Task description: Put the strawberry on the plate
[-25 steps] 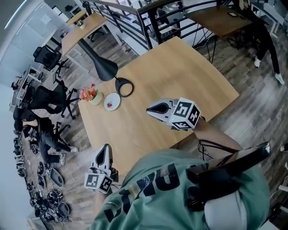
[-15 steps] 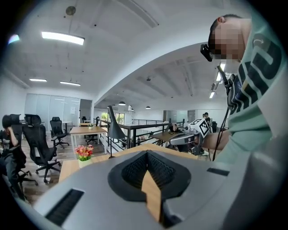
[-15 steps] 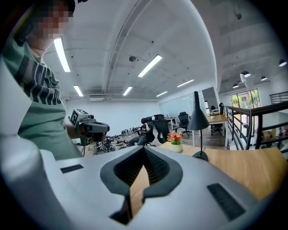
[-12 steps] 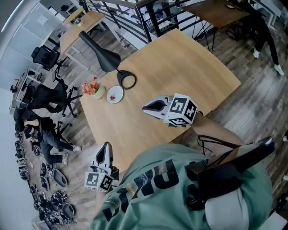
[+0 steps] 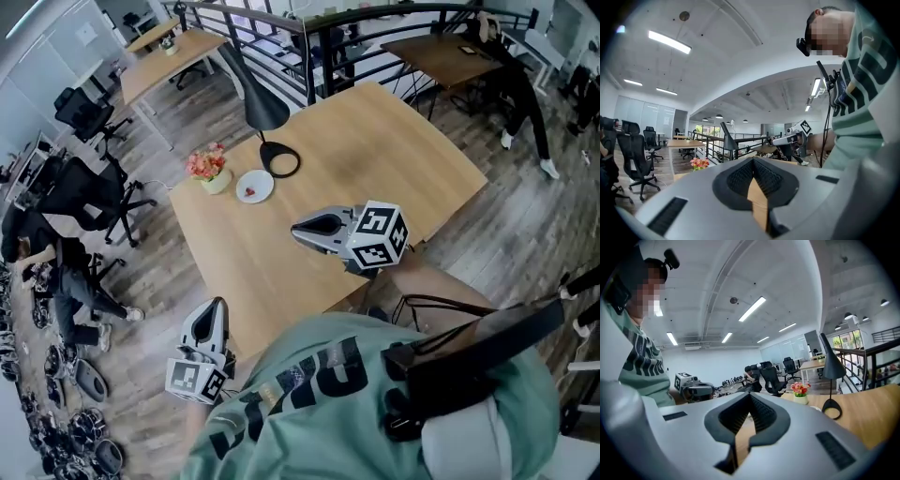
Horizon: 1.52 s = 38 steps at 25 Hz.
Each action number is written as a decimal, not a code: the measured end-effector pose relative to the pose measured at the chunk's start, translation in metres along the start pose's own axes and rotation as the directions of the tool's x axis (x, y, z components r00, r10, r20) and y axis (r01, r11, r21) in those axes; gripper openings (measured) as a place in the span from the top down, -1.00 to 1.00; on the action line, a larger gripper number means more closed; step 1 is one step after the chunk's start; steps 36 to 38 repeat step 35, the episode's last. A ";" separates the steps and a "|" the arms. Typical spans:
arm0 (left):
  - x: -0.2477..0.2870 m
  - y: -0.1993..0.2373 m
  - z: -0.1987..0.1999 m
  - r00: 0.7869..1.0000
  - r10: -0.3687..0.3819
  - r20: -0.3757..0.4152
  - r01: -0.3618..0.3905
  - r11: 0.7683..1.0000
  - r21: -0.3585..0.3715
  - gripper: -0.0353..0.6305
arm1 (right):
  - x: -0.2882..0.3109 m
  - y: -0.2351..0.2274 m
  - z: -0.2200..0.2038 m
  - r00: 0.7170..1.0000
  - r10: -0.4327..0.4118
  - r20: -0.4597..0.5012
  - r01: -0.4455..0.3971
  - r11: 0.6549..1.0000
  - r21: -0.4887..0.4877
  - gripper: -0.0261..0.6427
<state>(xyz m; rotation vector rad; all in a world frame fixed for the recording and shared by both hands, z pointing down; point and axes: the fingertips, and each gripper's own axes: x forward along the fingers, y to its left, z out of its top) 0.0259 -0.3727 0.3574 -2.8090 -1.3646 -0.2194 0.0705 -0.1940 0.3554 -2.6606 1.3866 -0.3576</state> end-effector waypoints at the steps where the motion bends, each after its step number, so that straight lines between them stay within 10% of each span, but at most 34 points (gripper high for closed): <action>1: -0.008 0.003 -0.002 1.000 0.002 0.001 -0.002 1.000 -0.012 0.88 | 0.003 0.008 0.001 1.000 0.001 0.000 -0.001 1.000 0.012 0.91; 13: 0.002 -0.033 0.011 0.991 0.129 0.043 -0.124 0.987 -0.104 0.88 | -0.037 -0.001 0.026 0.998 0.061 0.003 -0.061 0.998 -0.017 0.91; 38: 0.028 -0.059 0.021 0.996 0.091 0.006 -0.090 0.992 -0.093 0.88 | -0.078 -0.020 0.023 0.999 0.035 0.024 -0.035 0.999 0.001 0.91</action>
